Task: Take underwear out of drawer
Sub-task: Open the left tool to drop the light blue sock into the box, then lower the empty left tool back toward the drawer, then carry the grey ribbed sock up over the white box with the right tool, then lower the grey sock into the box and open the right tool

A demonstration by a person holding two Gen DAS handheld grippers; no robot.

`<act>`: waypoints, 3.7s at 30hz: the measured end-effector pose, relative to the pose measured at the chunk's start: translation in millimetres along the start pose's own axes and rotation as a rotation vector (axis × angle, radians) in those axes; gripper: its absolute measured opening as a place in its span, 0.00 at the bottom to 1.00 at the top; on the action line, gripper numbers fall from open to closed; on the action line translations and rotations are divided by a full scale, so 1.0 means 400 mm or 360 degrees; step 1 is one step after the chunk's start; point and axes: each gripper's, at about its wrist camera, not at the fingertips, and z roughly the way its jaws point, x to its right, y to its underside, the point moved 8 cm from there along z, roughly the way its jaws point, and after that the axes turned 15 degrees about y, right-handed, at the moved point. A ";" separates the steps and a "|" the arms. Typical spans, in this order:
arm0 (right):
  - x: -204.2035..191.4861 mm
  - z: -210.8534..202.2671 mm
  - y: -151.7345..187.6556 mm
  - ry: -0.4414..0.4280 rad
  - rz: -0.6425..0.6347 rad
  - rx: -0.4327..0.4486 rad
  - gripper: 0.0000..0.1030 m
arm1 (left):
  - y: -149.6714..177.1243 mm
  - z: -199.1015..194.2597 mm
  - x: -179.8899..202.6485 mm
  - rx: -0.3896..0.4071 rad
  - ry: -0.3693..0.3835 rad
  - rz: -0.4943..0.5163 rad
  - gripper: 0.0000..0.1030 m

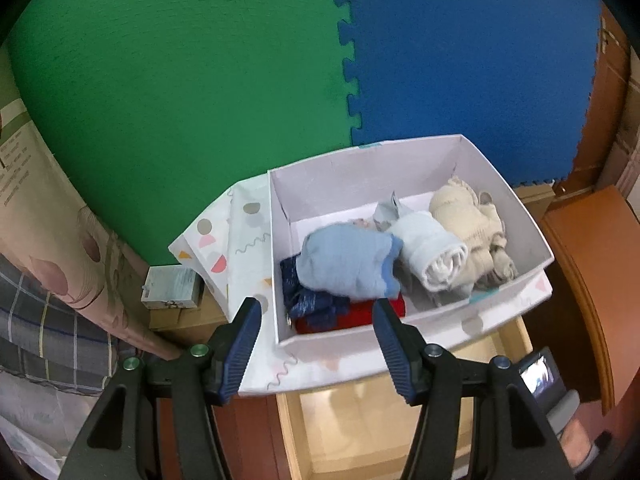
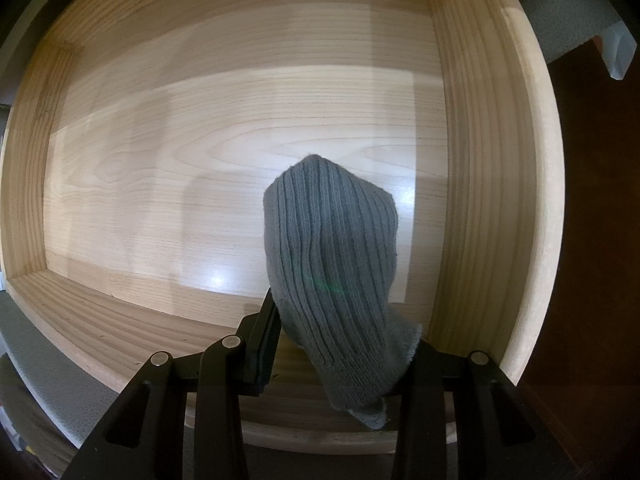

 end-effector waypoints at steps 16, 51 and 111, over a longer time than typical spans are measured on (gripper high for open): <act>-0.014 -0.007 0.005 0.0012 -0.0002 -0.0006 0.33 | 0.318 0.105 -0.041 -0.0202 -0.0010 -0.0159 0.58; -0.016 -0.146 0.031 -0.0082 0.0052 0.0358 0.28 | 0.536 0.234 -0.070 -0.0080 -0.0104 -0.0492 0.58; -0.033 -0.658 -0.393 0.0068 0.0055 0.0752 0.37 | 0.531 0.236 -0.066 -0.0061 -0.0041 -0.0534 0.58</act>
